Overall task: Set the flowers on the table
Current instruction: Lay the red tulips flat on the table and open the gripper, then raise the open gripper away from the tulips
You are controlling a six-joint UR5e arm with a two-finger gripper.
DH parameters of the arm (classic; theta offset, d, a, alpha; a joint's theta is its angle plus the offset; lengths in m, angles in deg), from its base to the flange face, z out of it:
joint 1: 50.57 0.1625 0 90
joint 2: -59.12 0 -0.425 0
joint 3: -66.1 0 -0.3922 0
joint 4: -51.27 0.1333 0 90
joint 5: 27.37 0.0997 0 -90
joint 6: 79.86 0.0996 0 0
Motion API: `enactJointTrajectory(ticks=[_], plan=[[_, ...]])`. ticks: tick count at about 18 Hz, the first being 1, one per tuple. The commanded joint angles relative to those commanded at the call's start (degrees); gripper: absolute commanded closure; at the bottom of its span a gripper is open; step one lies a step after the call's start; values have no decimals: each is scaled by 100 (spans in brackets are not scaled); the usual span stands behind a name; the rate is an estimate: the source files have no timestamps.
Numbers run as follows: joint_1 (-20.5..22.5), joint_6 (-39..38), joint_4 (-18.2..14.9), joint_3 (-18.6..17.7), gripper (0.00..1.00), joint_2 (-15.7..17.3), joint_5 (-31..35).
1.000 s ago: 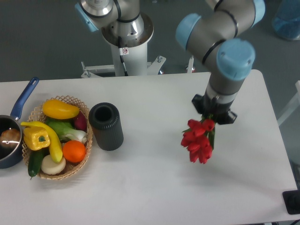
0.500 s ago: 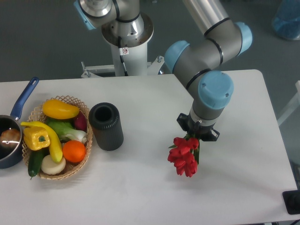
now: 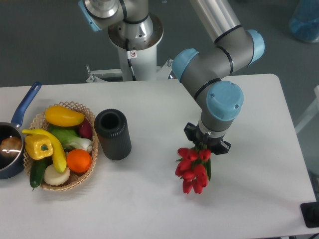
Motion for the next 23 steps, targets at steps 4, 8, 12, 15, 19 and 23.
enactJointTrajectory(ticks=[4, 8, 12, 15, 19, 23], plan=[[9, 9, 0, 9, 0, 61, 9], [79, 70, 17, 9, 0, 202, 0], [202, 70, 245, 18, 0, 307, 18], [412, 70, 404, 35, 0, 395, -17], [483, 228, 422, 70, 0, 501, -35], [694, 956, 413, 70, 0, 545, -35]])
